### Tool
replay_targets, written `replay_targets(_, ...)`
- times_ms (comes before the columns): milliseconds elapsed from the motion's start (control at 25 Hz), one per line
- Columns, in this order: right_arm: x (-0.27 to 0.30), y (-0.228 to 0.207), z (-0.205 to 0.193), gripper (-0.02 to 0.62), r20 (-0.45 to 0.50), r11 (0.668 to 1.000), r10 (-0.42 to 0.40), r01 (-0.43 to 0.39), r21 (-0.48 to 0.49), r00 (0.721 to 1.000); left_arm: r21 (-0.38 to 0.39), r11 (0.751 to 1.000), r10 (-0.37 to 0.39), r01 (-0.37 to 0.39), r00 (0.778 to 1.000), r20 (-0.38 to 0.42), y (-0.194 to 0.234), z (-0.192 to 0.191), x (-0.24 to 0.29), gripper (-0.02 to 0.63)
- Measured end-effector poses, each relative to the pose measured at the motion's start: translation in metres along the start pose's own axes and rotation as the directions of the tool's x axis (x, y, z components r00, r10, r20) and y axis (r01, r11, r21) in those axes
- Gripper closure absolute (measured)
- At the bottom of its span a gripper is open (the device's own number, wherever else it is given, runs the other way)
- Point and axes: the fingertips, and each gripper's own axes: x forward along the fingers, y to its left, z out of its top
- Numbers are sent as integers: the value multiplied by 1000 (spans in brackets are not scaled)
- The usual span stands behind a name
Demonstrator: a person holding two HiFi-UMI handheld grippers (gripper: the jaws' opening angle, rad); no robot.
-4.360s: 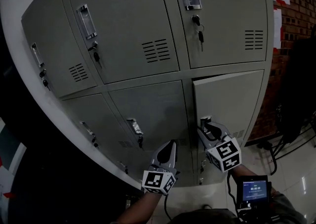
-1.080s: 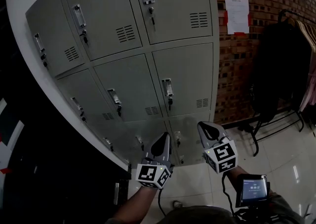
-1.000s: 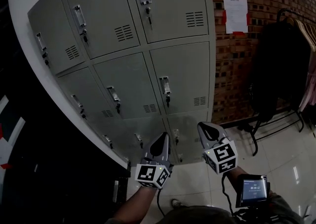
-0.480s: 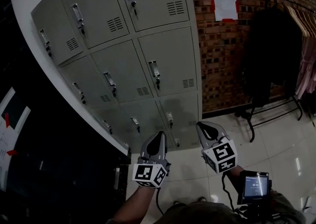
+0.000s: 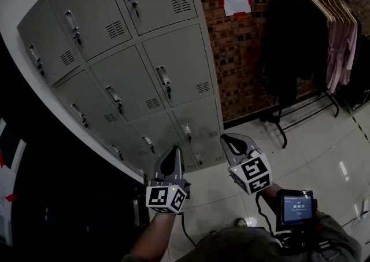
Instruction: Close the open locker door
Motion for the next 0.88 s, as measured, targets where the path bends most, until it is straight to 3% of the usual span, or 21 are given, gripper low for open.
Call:
replay_targets(240,-1,15,-3,592,-6,1000,-22,22,6,1000,-11,1000,-28,28,1000,-3,6,-5,-10,604)
replay_targets(880,3,29,4,592,8,1000,-10,10,5,1000,-18,1000,-15,15,1000,-10,13,-1,-21,604)
